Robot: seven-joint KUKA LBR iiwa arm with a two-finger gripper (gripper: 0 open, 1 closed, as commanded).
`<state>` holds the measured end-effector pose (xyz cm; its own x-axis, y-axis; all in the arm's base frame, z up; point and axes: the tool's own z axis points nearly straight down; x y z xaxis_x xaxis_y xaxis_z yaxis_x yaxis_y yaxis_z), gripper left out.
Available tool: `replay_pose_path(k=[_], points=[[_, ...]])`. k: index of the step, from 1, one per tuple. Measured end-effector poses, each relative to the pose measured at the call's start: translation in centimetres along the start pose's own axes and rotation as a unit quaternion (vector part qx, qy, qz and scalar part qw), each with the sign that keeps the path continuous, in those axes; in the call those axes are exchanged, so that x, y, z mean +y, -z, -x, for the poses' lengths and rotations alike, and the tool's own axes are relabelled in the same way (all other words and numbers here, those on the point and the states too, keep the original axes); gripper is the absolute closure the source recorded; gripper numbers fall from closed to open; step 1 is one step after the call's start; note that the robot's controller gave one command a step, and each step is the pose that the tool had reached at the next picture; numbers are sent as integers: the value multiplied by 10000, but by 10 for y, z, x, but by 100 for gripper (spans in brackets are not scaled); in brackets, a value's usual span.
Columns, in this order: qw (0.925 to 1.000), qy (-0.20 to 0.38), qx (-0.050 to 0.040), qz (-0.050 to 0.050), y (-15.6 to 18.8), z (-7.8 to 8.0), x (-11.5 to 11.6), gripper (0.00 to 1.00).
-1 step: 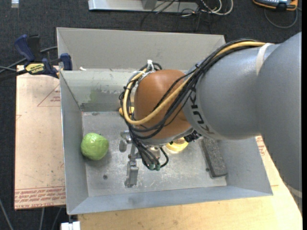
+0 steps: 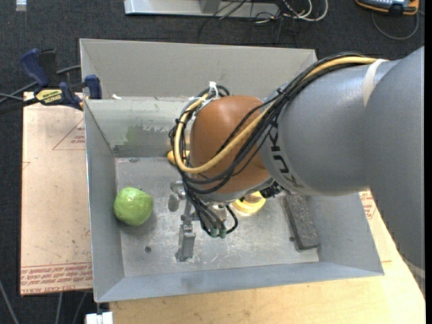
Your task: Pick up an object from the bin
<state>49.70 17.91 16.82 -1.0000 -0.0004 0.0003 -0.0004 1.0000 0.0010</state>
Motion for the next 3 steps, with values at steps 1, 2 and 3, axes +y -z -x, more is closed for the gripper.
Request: replay_pose_path(k=[1,2,3], points=[[9999,127,8,5,-43,13,-38,0],[9999,156,38,-7,-54,18,-47,0],[9975,704,58,-6,-28,38,-46,0]])
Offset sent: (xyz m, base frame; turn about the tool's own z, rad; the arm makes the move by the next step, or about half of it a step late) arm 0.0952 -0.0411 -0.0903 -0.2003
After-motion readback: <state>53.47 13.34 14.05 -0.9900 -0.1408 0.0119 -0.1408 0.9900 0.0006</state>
